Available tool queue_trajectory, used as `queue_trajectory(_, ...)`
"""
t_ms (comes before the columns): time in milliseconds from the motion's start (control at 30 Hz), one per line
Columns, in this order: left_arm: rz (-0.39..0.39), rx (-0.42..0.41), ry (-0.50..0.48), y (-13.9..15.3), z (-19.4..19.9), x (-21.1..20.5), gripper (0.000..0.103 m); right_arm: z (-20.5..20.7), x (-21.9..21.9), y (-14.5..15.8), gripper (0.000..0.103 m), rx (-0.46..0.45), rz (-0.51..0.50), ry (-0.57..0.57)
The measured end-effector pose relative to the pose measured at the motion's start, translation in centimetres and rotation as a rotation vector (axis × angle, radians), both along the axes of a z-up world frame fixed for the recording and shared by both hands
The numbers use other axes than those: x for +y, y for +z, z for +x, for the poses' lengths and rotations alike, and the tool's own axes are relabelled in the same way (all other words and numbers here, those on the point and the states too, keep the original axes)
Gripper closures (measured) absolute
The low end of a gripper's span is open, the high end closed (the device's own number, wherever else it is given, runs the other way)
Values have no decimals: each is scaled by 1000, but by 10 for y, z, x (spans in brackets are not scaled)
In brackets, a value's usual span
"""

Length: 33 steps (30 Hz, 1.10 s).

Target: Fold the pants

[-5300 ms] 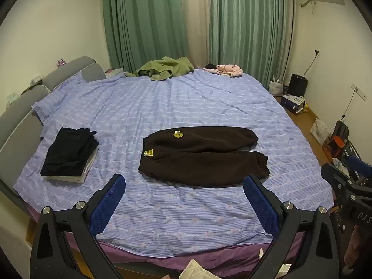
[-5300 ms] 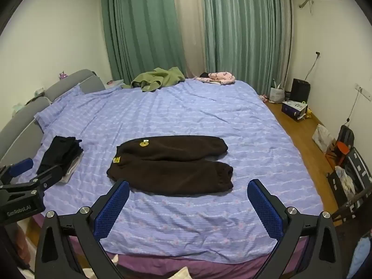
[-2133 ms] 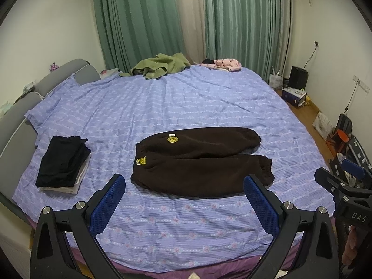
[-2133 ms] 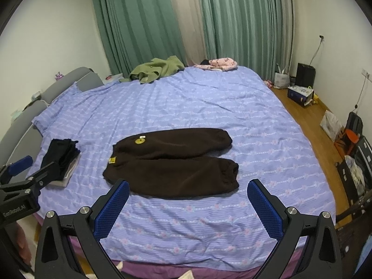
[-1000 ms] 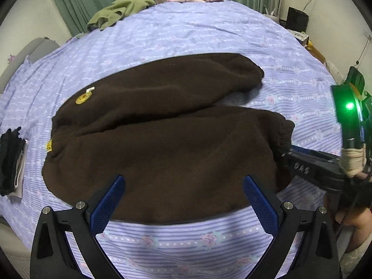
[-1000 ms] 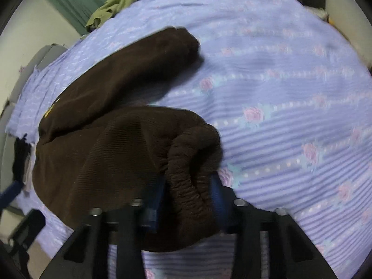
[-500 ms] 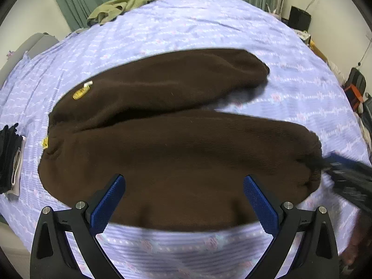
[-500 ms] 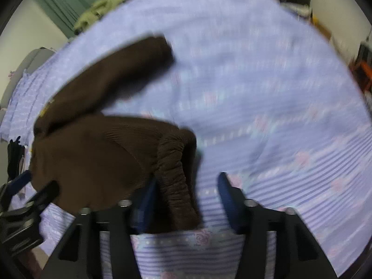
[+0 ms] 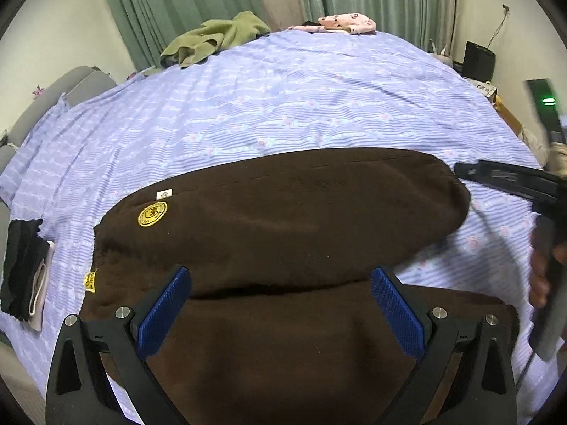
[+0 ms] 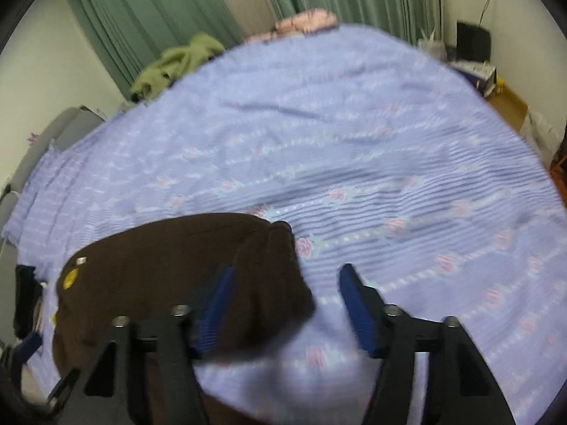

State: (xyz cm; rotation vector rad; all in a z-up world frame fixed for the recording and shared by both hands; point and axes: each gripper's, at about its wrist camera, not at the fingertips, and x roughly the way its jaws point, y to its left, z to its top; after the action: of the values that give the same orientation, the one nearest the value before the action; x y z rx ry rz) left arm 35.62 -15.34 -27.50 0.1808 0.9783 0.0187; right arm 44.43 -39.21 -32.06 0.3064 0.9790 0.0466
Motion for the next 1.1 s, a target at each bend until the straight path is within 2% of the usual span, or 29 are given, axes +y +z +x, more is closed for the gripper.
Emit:
queue_trajectory(67, 15, 12, 2, -7, 4, 2, 0, 19, 5, -26, 54, 65, 26, 7)
queue_trajectory(167, 6, 46, 11, -18, 8, 8, 0, 20, 12, -52, 55, 149, 63, 36)
queue_trajectory(233, -11, 67, 21, -24, 7, 13, 0, 17, 18, -54, 65, 143, 5, 66)
queue_trajectory(267, -17, 71, 27, -25, 5, 16, 0, 13, 20, -50, 72, 136, -8, 75)
queue_trajectory(300, -21, 69, 29, -25, 3, 16, 0, 12, 20, -42, 75, 108, -34, 72)
queue_trajectory(400, -14, 49, 36, -25, -4, 19, 0, 8, 26, -2, 74, -53, -180, 14)
queue_trajectory(433, -7, 47, 38, -26, -5, 19, 0, 11, 30, 2, 72, -74, -214, 12)
queue_trajectory(500, 7, 53, 42, -26, -6, 21, 0, 25, 41, -11, 60, -15, -309, 29)
queue_trajectory(567, 6, 49, 39, -23, -9, 26, 0, 31, 44, -25, 57, 70, -337, 45)
queue_trajectory(600, 7, 42, 35, -20, -12, 30, 0, 27, 42, -24, 55, 70, -321, 41)
queue_trajectory(633, 10, 29, 30, -15, -16, 35, 0, 18, 37, -19, 52, 49, -301, 15)
queue_trajectory(700, 6, 4, 21, -6, -26, 48, 0, -6, 28, 3, 28, -8, -268, -67)
queue_trajectory(733, 1, -9, 18, -1, -33, 57, 0, -22, 25, 18, 26, -42, -266, -117)
queue_trajectory(833, -2, -47, 21, 17, -58, 87, 0, -72, 36, 58, 25, -126, -286, -188)
queue_trajectory(900, -2, -70, 34, 30, -79, 112, 0, -110, 51, 77, 25, -149, -221, -171)
queue_trajectory(967, 1, -86, 51, 39, -96, 134, 0, -146, 66, 84, 25, -147, -181, -142)
queue_trajectory(1100, -3, -84, 106, 44, -131, 183, 0, -205, 109, 75, 25, -64, -66, -103)
